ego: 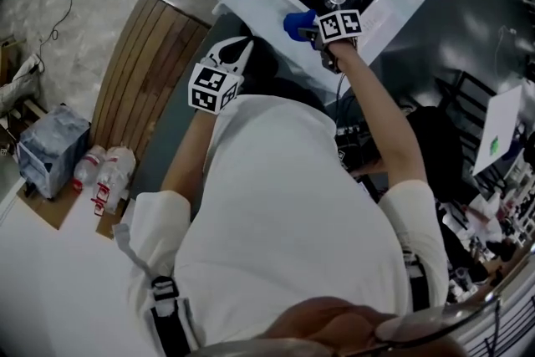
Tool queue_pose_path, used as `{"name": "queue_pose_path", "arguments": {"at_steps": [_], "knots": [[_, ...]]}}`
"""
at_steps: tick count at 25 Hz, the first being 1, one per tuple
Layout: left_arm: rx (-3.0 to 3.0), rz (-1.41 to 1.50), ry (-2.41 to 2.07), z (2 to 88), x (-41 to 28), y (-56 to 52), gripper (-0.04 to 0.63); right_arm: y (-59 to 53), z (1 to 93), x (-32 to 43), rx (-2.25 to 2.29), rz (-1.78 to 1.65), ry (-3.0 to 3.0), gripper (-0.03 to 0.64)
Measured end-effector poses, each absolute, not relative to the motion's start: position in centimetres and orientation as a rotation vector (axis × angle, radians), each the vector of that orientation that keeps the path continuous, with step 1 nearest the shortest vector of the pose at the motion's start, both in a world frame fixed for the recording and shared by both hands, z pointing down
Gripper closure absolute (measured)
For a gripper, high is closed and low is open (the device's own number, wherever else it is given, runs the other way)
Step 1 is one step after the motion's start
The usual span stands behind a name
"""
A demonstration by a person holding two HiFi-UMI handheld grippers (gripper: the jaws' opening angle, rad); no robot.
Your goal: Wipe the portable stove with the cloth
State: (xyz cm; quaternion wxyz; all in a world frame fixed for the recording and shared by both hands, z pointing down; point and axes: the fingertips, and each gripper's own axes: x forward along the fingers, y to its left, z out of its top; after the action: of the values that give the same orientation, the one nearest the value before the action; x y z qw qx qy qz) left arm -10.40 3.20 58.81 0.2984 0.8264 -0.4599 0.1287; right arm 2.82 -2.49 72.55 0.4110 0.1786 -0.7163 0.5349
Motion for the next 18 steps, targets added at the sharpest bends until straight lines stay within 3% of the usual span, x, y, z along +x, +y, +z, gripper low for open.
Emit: {"name": "queue_pose_path", "arguments": {"at_steps": [18], "knots": [[2.242,0.385,-1.082,57.5,-5.3,5.2,0.563,4.4,76.5,14.7,0.846,1.62,-1.686,0.541]]}}
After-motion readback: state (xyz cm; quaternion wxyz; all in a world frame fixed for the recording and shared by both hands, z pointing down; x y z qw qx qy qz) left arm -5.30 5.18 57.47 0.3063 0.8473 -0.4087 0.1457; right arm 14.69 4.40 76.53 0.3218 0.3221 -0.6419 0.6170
